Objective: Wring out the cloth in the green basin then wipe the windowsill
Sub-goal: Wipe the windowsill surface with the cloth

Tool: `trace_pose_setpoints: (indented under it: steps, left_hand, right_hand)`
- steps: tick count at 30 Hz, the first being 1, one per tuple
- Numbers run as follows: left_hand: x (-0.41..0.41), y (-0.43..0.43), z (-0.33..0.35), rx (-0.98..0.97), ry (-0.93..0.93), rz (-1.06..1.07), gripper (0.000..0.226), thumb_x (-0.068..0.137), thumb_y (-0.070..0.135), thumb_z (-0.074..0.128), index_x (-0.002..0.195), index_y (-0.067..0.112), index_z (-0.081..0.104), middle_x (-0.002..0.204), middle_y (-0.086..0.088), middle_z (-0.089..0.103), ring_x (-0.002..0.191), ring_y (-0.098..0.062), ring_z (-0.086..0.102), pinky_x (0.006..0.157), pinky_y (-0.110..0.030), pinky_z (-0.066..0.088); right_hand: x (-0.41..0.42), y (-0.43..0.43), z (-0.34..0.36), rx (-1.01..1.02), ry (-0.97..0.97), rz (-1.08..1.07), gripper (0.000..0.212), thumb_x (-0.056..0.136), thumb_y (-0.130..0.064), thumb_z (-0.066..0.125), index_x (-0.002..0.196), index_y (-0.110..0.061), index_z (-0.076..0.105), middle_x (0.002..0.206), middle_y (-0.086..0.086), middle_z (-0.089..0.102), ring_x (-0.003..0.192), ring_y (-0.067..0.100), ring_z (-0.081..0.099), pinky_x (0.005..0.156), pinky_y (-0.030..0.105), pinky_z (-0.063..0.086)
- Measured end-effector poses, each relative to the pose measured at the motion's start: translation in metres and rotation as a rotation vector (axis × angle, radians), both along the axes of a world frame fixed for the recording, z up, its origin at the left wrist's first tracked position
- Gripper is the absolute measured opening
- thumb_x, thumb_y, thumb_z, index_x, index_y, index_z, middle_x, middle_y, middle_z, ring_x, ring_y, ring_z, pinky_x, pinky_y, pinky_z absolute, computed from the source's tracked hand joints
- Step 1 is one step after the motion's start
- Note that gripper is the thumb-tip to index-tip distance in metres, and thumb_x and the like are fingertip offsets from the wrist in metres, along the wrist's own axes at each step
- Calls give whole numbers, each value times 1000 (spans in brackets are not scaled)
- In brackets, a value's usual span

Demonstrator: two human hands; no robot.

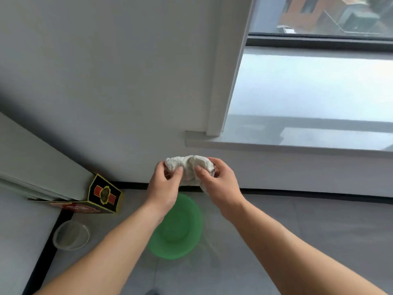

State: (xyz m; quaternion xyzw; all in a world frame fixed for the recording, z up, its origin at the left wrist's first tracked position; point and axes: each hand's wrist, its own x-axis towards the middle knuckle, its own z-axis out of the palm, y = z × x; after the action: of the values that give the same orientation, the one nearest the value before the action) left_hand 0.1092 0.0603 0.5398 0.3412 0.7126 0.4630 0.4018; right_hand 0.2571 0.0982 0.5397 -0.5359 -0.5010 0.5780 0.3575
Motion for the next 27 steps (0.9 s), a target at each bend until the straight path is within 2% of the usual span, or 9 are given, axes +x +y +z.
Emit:
trace_pose_setpoints:
  steps: [6, 9, 12, 14, 16, 20, 22, 24, 27]
  left_hand:
    - [97, 93, 56, 18, 35, -219, 21, 97, 36, 55, 112, 22, 55, 90, 8, 61, 83, -18, 57, 86, -40, 50]
    - [139, 134, 63, -32, 97, -276, 24, 99, 35, 52, 115, 16, 51, 100, 2, 61, 92, -20, 56, 79, -31, 42]
    - [166, 175, 50, -68, 88, -260, 37, 100, 31, 48, 134, 19, 41, 122, -3, 60, 110, -23, 58, 93, -33, 44]
    - [176, 205, 37, -80, 90, -259, 46, 99, 30, 46, 142, 21, 33, 133, -5, 55, 119, -25, 55, 102, -38, 43]
    - [179, 231, 21, -88, 97, -235, 50, 98, 29, 46, 144, 22, 31, 136, -3, 53, 123, -25, 53, 105, -41, 42]
    - [180, 270, 1, -43, 163, -185, 58, 98, 24, 49, 151, 21, 26, 143, -2, 43, 129, -19, 46, 111, -40, 38]
    - [177, 290, -4, -27, 179, -140, 61, 99, 22, 49, 154, 21, 22, 147, -3, 36, 133, -16, 40, 113, -38, 37]
    - [177, 306, -8, 6, 197, -124, 60, 98, 21, 49, 153, 22, 24, 147, -1, 35, 134, -15, 39, 112, -39, 38]
    - [180, 324, -14, 75, 357, -170, 55, 94, 30, 48, 148, 30, 36, 141, 0, 43, 125, -23, 46, 108, -43, 39]
  right_hand:
    - [98, 87, 68, 85, -77, -136, 15, 90, -29, 74, 104, -28, 67, 91, -3, 73, 81, 10, 68, 76, 29, 55]
    - [134, 128, 74, 73, -154, -167, 15, 92, -29, 71, 106, -27, 67, 93, -1, 72, 80, 13, 68, 69, 29, 55]
    - [157, 167, 66, 23, -215, -142, 15, 99, -24, 59, 113, -19, 62, 93, 3, 68, 76, 21, 67, 59, 29, 57]
    - [163, 196, 57, 14, -232, -105, 15, 102, -23, 54, 116, -18, 58, 95, 4, 65, 79, 25, 67, 65, 39, 62]
    - [164, 224, 44, 8, -242, -62, 18, 102, -22, 54, 119, -17, 57, 92, 0, 63, 77, 23, 67, 64, 45, 63]
    - [164, 275, 22, 91, -298, 1, 26, 100, -25, 58, 126, -25, 55, 90, -5, 64, 66, 21, 65, 56, 41, 61]
    - [164, 301, 10, 198, -419, 55, 29, 98, -31, 59, 127, -30, 55, 98, -5, 64, 70, 7, 62, 67, 33, 53]
    - [165, 328, 3, 290, -576, 111, 32, 97, -38, 57, 129, -32, 55, 109, -4, 64, 93, 9, 61, 85, 31, 45]
    - [170, 362, 5, 240, -546, 60, 38, 99, -35, 51, 137, -37, 51, 122, -4, 58, 106, 5, 55, 94, 28, 42]
